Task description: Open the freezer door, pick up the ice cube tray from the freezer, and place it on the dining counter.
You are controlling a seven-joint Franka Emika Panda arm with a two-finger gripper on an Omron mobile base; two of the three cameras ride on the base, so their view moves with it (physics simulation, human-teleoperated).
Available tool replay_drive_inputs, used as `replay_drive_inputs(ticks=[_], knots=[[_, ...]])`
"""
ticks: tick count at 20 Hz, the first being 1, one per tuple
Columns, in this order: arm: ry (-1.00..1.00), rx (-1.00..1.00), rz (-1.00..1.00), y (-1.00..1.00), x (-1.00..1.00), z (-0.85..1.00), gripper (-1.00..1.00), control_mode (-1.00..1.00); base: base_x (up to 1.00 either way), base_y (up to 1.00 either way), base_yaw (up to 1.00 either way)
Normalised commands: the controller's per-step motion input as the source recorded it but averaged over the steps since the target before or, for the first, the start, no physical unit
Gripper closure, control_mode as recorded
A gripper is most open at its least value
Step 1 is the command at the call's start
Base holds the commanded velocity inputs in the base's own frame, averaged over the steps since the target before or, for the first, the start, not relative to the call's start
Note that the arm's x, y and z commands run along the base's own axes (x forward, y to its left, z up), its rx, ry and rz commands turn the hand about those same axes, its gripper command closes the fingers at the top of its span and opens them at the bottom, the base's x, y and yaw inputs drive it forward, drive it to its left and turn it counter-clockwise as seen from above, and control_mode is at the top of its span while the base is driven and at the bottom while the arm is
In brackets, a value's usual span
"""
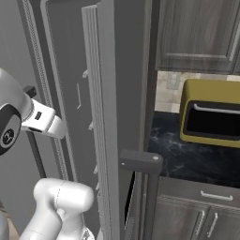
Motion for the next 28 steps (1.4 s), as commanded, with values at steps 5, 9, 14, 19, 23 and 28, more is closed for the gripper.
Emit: replay_drive_inputs(ticks=[5, 9, 14, 19, 23, 28], knots=[[0.0, 0.0, 0.0, 0.0, 0.0, 0.0, -1.0, 1.0, 0.04, -0.13, 0.0], [0.01, 0.04, -0.02, -0.14, 0.0, 0.03, -1.0, -1.0, 0.0, 0.0, 0.0], [0.02, 0.18, -0.22, -0.26, 0.03, 0.24, -1.0, -1.0, 0.0, 0.0, 0.0], [0.0, 0.19, -0.29, -0.08, 0.16, 0.21, -1.0, -1.0, 0.0, 0.0, 0.0], [0.0, 0.19, -0.28, -0.09, 0.18, 0.17, -1.0, -1.0, 0.0, 0.0, 0.0], [0.0, 0.22, -0.28, -0.11, 0.16, 0.05, -1.0, -1.0, 0.0, 0.0, 0.0]])
